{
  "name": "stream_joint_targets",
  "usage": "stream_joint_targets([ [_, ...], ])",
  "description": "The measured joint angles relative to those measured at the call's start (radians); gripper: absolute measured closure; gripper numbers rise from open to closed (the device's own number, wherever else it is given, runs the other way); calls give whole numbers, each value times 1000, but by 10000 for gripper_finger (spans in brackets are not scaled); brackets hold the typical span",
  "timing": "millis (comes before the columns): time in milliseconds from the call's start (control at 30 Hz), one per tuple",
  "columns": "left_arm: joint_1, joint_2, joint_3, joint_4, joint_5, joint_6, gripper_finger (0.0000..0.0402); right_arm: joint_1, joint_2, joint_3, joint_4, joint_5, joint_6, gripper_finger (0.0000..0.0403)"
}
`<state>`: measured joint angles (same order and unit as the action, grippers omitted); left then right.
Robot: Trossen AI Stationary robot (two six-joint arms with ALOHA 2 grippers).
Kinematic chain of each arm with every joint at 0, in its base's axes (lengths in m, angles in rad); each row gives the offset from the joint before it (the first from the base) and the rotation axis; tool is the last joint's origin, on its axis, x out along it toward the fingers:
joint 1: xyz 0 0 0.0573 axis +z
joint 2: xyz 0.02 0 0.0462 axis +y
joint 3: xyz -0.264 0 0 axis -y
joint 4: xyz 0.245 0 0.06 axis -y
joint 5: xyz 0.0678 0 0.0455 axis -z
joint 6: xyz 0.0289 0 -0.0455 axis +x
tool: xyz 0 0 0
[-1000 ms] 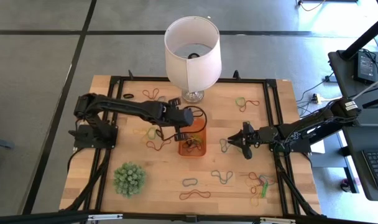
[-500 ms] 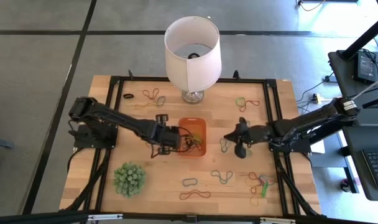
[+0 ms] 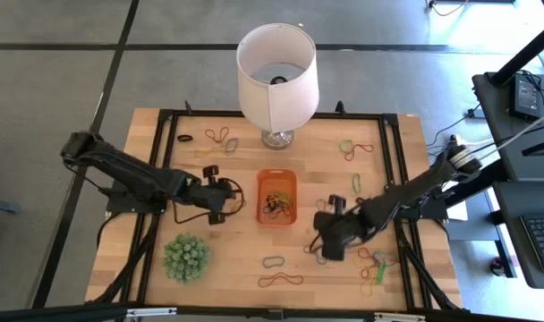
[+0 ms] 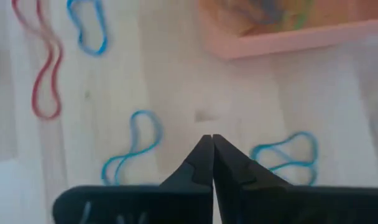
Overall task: Pick and place rubber bands into bin
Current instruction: Put the blue rubber band into the orange bin
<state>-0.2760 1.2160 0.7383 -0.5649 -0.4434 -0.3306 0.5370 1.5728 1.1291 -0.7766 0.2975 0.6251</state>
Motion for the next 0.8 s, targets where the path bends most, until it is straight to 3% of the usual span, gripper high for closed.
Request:
stream_joint_targets([
  [200, 0, -50, -114, 180, -10, -24, 400, 63, 185, 134, -28, -12, -1, 399],
  [367, 0, -43, -162, 325, 1, 22, 400, 71, 294, 174, -34, -14, 74, 370],
  [567, 0, -41, -164, 339, 9, 80, 400, 69, 361, 166, -37, -14, 104, 324],
  [800, 0, -41, -164, 358, 9, 83, 400, 37, 376, 155, -26, -14, 100, 315],
])
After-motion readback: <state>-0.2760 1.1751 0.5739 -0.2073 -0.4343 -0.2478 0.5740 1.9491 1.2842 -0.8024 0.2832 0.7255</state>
